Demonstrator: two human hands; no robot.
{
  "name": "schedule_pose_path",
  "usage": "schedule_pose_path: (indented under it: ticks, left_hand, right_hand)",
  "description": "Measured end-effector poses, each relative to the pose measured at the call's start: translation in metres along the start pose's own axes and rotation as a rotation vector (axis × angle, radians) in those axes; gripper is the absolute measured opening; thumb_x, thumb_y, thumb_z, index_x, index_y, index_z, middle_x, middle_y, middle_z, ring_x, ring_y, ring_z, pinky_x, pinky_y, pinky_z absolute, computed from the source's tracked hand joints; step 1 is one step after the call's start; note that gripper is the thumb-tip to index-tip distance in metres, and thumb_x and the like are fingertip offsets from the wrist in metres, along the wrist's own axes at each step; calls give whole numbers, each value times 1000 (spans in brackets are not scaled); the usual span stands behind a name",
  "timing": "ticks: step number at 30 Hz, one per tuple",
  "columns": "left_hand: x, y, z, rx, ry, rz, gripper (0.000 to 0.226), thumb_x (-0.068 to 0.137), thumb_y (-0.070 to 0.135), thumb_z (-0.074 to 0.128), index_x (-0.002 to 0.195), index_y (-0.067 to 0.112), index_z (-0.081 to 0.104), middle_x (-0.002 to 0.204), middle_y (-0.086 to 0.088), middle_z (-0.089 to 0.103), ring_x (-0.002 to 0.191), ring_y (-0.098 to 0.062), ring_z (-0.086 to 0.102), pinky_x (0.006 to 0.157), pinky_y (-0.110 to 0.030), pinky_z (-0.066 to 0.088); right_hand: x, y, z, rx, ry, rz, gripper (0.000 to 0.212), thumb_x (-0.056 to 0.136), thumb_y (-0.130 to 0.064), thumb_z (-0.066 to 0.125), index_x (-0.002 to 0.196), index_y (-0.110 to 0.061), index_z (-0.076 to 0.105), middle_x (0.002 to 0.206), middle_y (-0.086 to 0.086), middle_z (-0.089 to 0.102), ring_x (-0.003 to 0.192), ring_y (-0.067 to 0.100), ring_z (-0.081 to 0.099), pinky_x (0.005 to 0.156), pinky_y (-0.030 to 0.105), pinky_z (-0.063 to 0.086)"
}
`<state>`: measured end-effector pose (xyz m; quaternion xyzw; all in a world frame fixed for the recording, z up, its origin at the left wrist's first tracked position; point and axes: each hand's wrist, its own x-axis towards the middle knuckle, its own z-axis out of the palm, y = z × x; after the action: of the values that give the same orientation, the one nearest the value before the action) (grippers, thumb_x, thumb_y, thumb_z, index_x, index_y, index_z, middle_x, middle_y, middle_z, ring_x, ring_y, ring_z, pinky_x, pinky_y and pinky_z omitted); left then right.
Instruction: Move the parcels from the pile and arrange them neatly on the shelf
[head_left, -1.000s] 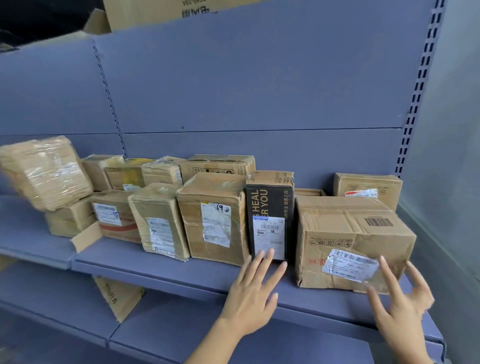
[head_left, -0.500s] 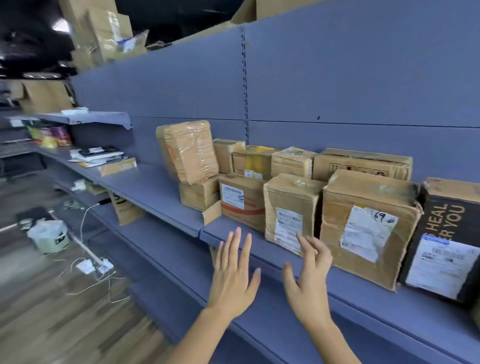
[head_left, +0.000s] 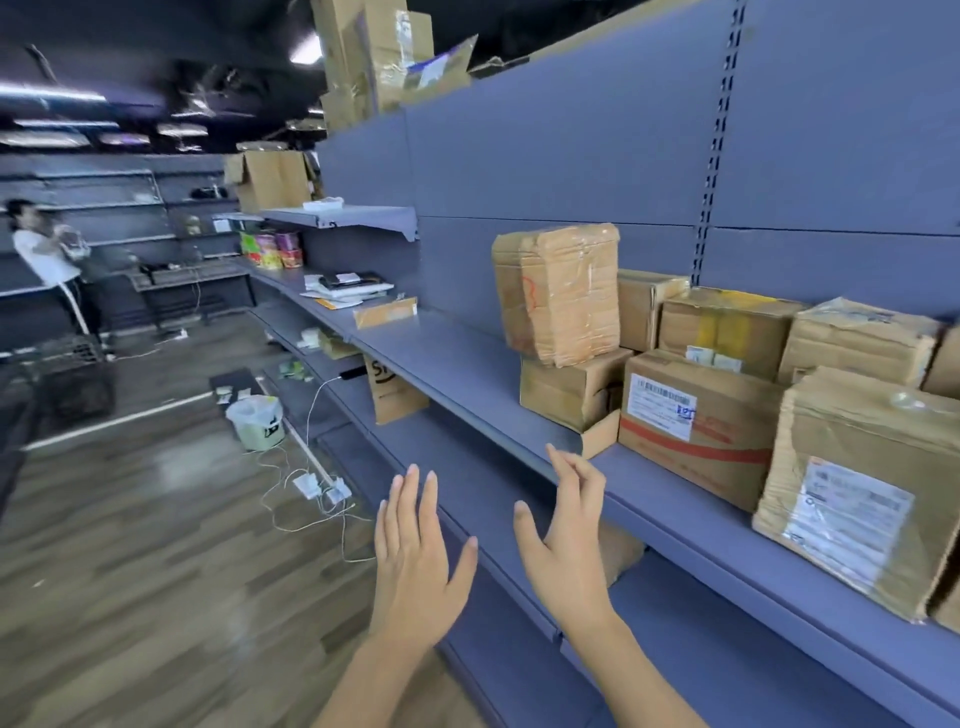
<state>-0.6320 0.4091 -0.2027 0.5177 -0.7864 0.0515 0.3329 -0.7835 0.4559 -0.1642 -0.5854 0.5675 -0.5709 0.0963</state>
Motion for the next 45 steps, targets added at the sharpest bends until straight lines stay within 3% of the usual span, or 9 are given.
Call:
schedule_pose_path:
  ticks: [4, 8, 13, 25, 28, 32, 35, 40, 45]
  left_hand:
    - [21, -22, 14, -38, -41, -19, 73, 91, 56, 27, 148, 16, 5, 158, -2, 2, 145, -13, -7, 117, -41, 9]
    - [60, -52, 39, -44, -52, -19, 73, 91, 59, 23, 147, 22, -7, 157, 7, -14, 143, -7, -20, 116, -31, -8]
    - [129, -83, 59, -89, -52, -12, 75, 94, 56, 32, 142, 28, -20, 152, 14, -26, 140, -4, -30, 112, -22, -19]
    - [243, -99, 122, -291, -102, 42, 77, 94, 55, 37, 142, 31, -18, 148, 24, -30, 137, 2, -32, 107, -14, -19]
    - [276, -79, 139, -499, -134, 8, 76, 96, 47, 40, 150, 24, -9, 151, 24, -21, 137, 7, -27, 111, -16, -13]
    - [313, -61, 158, -738, -205, 61, 74, 96, 45, 39, 151, 24, -6, 152, 25, -15, 134, 16, -22, 115, -21, -3]
    - [335, -49, 162, -777, -246, 152, 77, 93, 53, 33, 151, 24, -9, 151, 25, -14, 138, 11, -16, 115, -20, -2]
    - [383, -41, 164, -1116, -419, 120, 64, 97, 52, 29, 152, 31, 4, 149, 29, 4, 144, 1, 7, 120, -35, 14]
    - [403, -40, 149, -1350, -599, 178, 47, 88, 58, 24, 127, 42, 45, 118, 35, 56, 112, 15, 48, 78, 4, 34]
  right_hand:
    - [33, 19, 30, 12, -1, 16, 65, 93, -11, 58, 149, -17, 26, 133, -23, 15, 134, 7, 28, 97, -3, 18]
    - [87, 43, 56, 21, 82, 20, 68, 93, -14, 59, 150, -17, 22, 133, -27, 12, 129, -4, 25, 102, 15, 25]
    - [169, 61, 77, 8, 260, 19, 84, 87, -19, 69, 152, -13, 16, 146, 1, 16, 130, -1, 18, 105, 10, 17]
    - [272, 93, 89, -227, 570, -100, 106, 68, -19, 87, 145, 9, 19, 150, 29, 18, 144, 36, 15, 118, 50, 12]
    - [277, 112, 78, -282, 621, -84, 109, 67, -22, 88, 146, 7, 18, 152, 28, 16, 145, 27, 10, 120, 36, 9]
    - [273, 129, 73, -231, 596, -60, 111, 70, -38, 79, 147, -26, 0, 157, 16, 1, 147, 6, -3, 120, 23, 4]
    - [270, 132, 68, -177, 533, -26, 115, 72, -40, 77, 150, -29, -7, 159, 1, -6, 149, 10, -2, 120, 28, 10]
    - [277, 111, 74, -84, 575, 90, 82, 79, -66, 47, 140, -53, -6, 157, -25, -1, 143, -13, 3, 106, -2, 11]
    - [287, 98, 87, -155, 701, 180, 79, 82, -69, 24, 152, -33, 17, 158, -20, 19, 134, -24, 15, 106, -2, 14]
